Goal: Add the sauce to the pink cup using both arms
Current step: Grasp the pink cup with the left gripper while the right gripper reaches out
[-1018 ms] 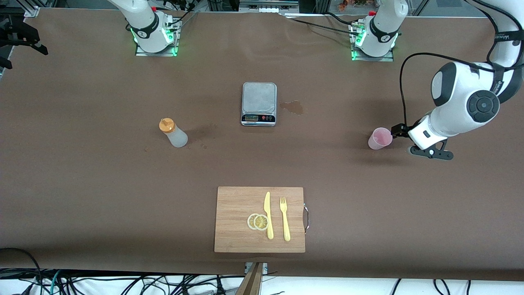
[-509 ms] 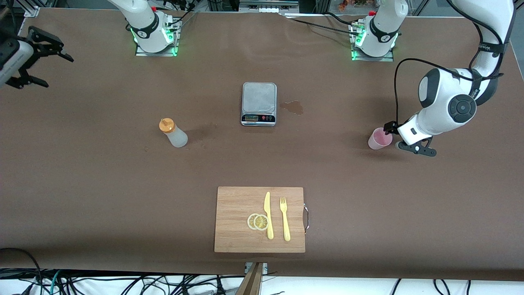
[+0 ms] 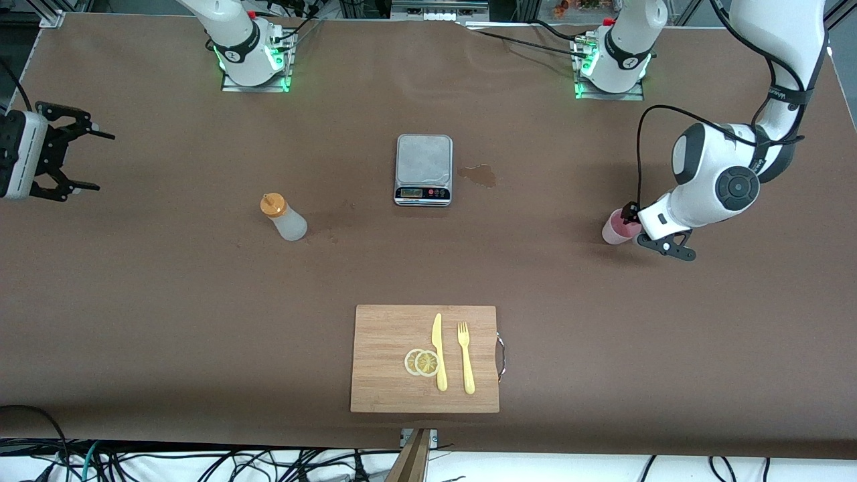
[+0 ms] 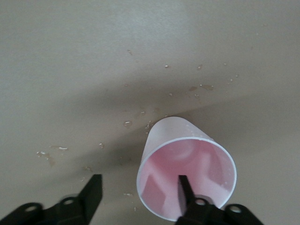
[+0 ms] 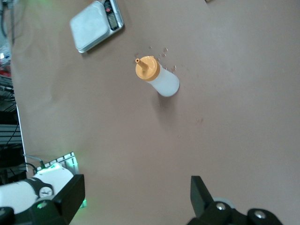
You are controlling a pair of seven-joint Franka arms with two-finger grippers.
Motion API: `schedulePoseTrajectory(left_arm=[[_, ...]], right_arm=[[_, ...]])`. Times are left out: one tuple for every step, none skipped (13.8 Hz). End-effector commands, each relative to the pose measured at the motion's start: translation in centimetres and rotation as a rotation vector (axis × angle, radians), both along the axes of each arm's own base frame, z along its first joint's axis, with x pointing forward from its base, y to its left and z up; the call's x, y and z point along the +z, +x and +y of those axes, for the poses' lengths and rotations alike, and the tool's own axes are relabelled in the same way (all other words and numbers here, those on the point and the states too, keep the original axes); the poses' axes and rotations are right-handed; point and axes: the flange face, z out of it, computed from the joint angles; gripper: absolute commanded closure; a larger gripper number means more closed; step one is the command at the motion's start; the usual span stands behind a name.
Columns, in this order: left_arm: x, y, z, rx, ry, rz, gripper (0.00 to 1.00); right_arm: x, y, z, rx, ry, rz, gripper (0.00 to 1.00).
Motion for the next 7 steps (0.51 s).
schedulePoseTrajectory(left_arm=[[-0.1,0.3,0.1,-0.082,-0.005,-0.01,1.0],[0.1,0.4,0.1,-0.082,-0.004,-0.013,1.0],[0.3,0.5,0.0,-0.084,-0.004,-0.013,1.0],[0.5,0.6,0.0,-0.095,-0.006,-0.016,1.0],[0.9,0.7,-0.1,-0.097,-0.007,-0.021,1.0],[1.4,0.7,-0.3,-0.094,-0.01,-0.007,1.0],[3.0,0.7,-2.5,-0.126,-0.022,0.02,1.0]], right_arm=[[-4.3,1.0,-3.0,0.078,0.161,-0.038,0.0],[-5.7,1.3,-3.5,0.112,0.214,-0.053,0.0],[-6.6,1.5,-3.9,0.152,0.237,-0.074,0.0],[-7.9,1.9,-3.9,0.186,0.27,-0.088,0.0],[-9.6,2.3,-3.8,0.215,0.322,-0.107,0.0],[-11.7,2.7,-4.1,0.245,0.376,-0.126,0.0],[-14.0,3.0,-3.8,0.282,0.436,-0.142,0.0]])
